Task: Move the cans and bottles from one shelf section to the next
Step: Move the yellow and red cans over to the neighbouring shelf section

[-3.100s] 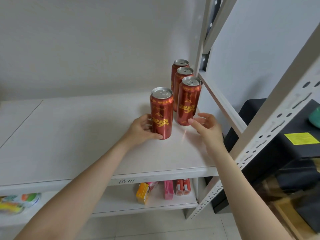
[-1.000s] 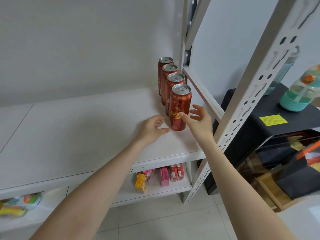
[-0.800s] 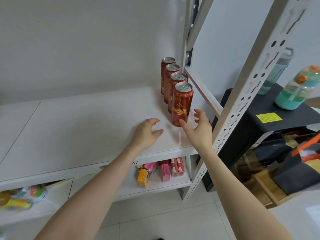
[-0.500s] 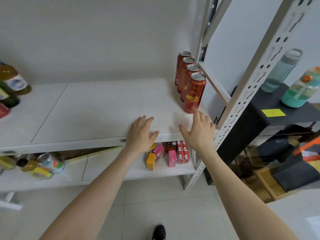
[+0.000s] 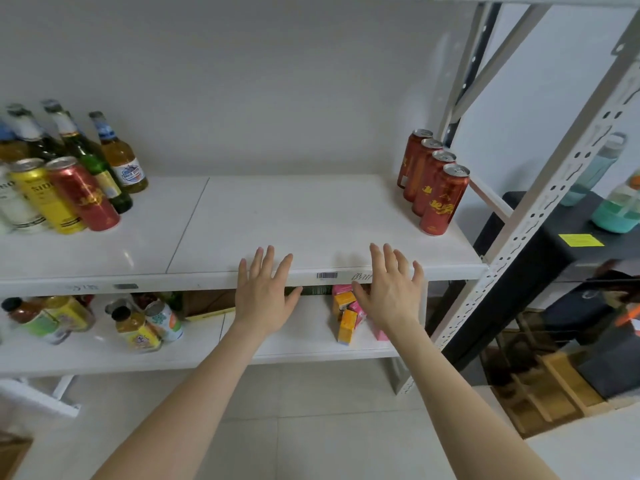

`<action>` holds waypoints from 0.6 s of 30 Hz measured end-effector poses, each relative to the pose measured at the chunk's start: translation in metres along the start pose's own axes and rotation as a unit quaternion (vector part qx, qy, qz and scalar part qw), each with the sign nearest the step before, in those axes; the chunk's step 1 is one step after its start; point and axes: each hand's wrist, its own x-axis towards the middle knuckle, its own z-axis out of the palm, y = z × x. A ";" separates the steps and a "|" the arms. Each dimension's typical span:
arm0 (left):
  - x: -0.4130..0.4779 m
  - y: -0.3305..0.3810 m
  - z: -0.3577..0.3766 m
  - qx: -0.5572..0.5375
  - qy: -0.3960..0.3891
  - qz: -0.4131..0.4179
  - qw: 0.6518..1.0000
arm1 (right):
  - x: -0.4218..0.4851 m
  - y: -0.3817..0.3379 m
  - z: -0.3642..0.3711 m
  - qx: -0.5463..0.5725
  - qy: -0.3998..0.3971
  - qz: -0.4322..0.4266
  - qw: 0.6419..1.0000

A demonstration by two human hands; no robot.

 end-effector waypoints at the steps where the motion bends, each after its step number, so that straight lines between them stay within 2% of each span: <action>1: -0.003 -0.016 -0.001 0.001 -0.001 0.002 1.000 | -0.001 -0.016 0.002 0.003 0.003 0.003 1.000; 9: -0.023 -0.145 -0.009 0.026 -0.009 0.014 1.000 | -0.006 -0.152 0.016 0.028 0.013 0.016 0.999; 18: -0.010 -0.245 -0.004 0.037 -0.015 0.007 0.999 | 0.004 -0.264 0.043 0.053 0.009 0.019 0.998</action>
